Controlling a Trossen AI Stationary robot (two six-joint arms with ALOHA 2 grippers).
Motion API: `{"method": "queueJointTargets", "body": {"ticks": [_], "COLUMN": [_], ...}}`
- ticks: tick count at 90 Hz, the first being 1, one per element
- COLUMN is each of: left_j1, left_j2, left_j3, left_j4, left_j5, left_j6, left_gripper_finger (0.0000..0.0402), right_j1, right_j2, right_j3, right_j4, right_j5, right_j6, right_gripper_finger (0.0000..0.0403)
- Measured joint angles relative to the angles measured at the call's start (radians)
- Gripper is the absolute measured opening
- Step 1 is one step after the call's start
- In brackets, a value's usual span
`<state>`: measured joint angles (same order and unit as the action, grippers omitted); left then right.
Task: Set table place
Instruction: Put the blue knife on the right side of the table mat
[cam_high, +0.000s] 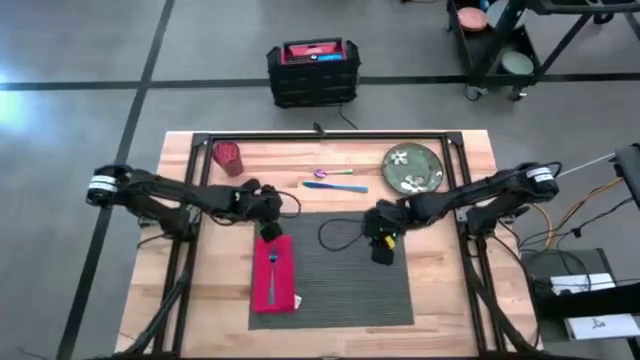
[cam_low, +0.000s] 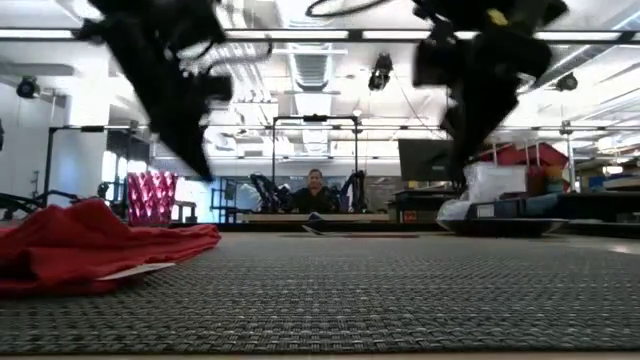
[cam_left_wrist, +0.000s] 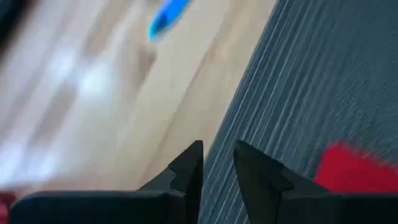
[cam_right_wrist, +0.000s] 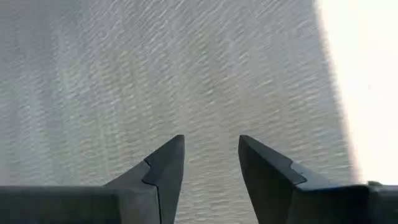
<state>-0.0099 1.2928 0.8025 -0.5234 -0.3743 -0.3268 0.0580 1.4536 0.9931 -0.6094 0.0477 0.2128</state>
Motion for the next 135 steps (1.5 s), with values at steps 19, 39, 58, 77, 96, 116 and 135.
{"method": "queueJointTargets", "body": {"ticks": [19, 39, 58, 77, 96, 116, 135], "left_j1": [0.008, 0.015, 0.015, 0.019, 0.032, 0.206, 0.415], "left_j2": [0.007, 0.03, 0.043, 0.043, 0.043, 0.078, 0.28], "left_j3": [0.071, 0.04, 0.017, -0.016, -0.038, -0.011, 0.074], "left_j4": [0.067, 0.13, 0.143, 0.172, 0.207, 0.316, 0.385], "left_j5": [-0.001, 0.0, 0.0, -0.005, -0.007, 0.181, 0.506], "left_j6": [0.113, 0.138, 0.137, 0.136, 0.137, 0.198, 0.338], "left_gripper_finger": [0.0077, 0.0076, 0.0076, 0.0076, 0.0076, 0.0074, 0.003], "right_j1": [-0.28, -0.501, -0.551, -0.55, -0.571, -0.571, -0.571], "right_j2": [0.056, 0.259, 0.373, 0.292, 0.284, 0.283, 0.283], "right_j3": [0.099, 0.144, 0.139, 0.134, 0.072, 0.049, 0.042], "right_j4": [0.013, 0.072, 0.065, 0.075, 0.066, 0.087, 0.133], "right_j5": [0.029, -0.191, -0.255, -0.259, -0.257, -0.257, -0.257], "right_j6": [-0.245, -0.403, -0.449, -0.453, -0.442, -0.433, -0.429], "right_gripper_finger": [0.0158, 0.0181, 0.0168, 0.0121, 0.0062, 0.0035, 0.0035]}}
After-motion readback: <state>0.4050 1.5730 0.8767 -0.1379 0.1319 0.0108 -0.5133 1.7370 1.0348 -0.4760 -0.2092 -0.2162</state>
